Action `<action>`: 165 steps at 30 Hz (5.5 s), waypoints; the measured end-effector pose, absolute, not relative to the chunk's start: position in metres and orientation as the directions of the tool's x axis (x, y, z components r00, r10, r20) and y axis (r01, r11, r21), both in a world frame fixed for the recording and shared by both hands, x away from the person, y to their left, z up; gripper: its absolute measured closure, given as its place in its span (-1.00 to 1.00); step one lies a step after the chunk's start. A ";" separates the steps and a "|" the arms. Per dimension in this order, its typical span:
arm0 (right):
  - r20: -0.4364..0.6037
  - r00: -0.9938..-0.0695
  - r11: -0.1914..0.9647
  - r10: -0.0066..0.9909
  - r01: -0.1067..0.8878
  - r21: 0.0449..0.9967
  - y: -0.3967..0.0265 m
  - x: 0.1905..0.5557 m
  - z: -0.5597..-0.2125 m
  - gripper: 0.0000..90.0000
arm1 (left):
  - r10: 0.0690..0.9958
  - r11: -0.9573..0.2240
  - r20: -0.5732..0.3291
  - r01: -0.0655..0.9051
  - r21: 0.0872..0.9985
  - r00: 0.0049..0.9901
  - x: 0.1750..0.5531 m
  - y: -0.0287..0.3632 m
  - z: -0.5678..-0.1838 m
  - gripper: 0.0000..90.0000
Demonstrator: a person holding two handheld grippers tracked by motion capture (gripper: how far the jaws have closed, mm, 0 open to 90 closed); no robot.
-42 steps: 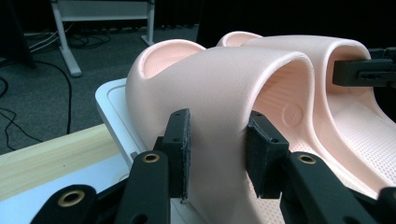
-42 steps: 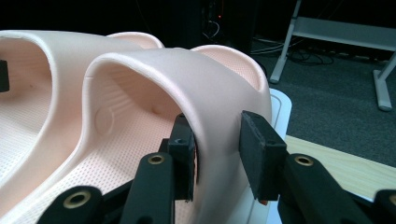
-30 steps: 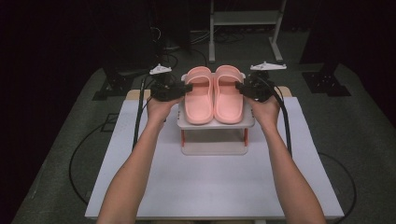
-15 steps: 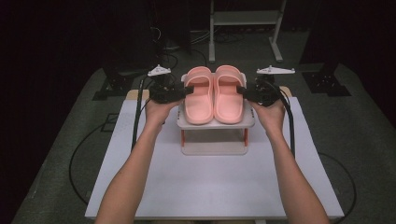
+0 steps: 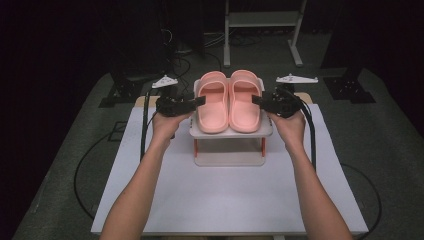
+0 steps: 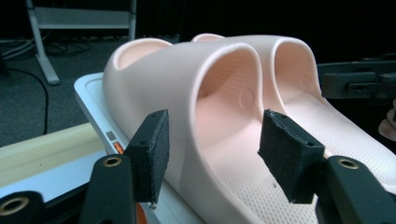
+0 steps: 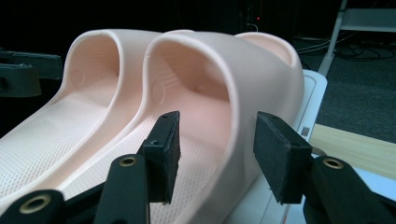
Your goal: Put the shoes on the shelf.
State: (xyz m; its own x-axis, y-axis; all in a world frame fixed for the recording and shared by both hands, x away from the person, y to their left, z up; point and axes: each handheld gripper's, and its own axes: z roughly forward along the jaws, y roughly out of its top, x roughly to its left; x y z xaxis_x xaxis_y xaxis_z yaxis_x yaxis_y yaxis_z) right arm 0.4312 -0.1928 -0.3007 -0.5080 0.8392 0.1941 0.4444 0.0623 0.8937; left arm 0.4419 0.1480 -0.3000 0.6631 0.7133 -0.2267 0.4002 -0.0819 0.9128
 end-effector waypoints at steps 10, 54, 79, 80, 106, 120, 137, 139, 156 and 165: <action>0.193 -0.522 0.075 0.831 0.449 0.890 -0.194 0.425 -0.304 0.08 | 0.692 -0.091 -0.221 0.386 0.918 0.687 0.433 0.148 -0.300 -0.09; 0.215 -0.583 0.064 0.783 0.419 0.906 -0.209 0.382 -0.312 0.02 | 0.618 -0.073 -0.243 0.363 0.929 0.747 0.398 0.155 -0.304 -0.19; 0.209 -0.626 0.072 0.752 0.392 0.917 -0.215 0.358 -0.317 0.00 | 0.589 -0.078 -0.244 0.355 0.932 0.771 0.374 0.161 -0.309 -0.31; 0.212 -0.626 0.068 0.751 0.392 0.917 -0.217 0.356 -0.318 0.00 | 0.587 -0.078 -0.244 0.354 0.932 0.772 0.373 0.161 -0.310 -0.31; 0.216 -0.640 0.072 0.738 0.393 0.917 -0.224 0.339 -0.330 -0.06 | 0.561 -0.068 -0.261 0.358 0.931 0.786 0.353 0.169 -0.320 -0.41; 0.212 -0.656 0.082 0.724 0.388 0.918 -0.226 0.330 -0.335 -0.14 | 0.555 -0.070 -0.258 0.353 0.933 0.791 0.345 0.171 -0.325 -0.47; 0.216 -0.664 0.084 0.716 0.389 0.917 -0.230 0.322 -0.349 -0.20 | 0.557 -0.071 -0.262 0.360 0.930 0.788 0.338 0.175 -0.334 -0.54; 0.223 -0.664 0.079 0.714 0.393 0.916 -0.231 0.322 -0.351 -0.21 | 0.559 -0.070 -0.262 0.360 0.930 0.786 0.338 0.175 -0.335 -0.56; 0.218 -0.677 0.082 0.703 0.382 0.920 -0.234 0.316 -0.364 -0.31 | 0.557 -0.075 -0.254 0.353 0.933 0.791 0.332 0.176 -0.345 -0.60; 0.217 -0.677 0.086 0.703 0.384 0.919 -0.236 0.313 -0.373 -0.35 | 0.561 -0.075 -0.256 0.357 0.931 0.787 0.328 0.178 -0.352 -0.61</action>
State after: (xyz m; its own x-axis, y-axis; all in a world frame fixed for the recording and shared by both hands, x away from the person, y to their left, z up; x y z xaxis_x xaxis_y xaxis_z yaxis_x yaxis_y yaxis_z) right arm 0.3135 -0.2364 -0.3726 -0.6767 0.7035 0.2172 0.3843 0.0860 0.9192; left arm 0.3281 0.1780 -0.3524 0.7869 0.5614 -0.2561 0.3567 -0.0752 0.9312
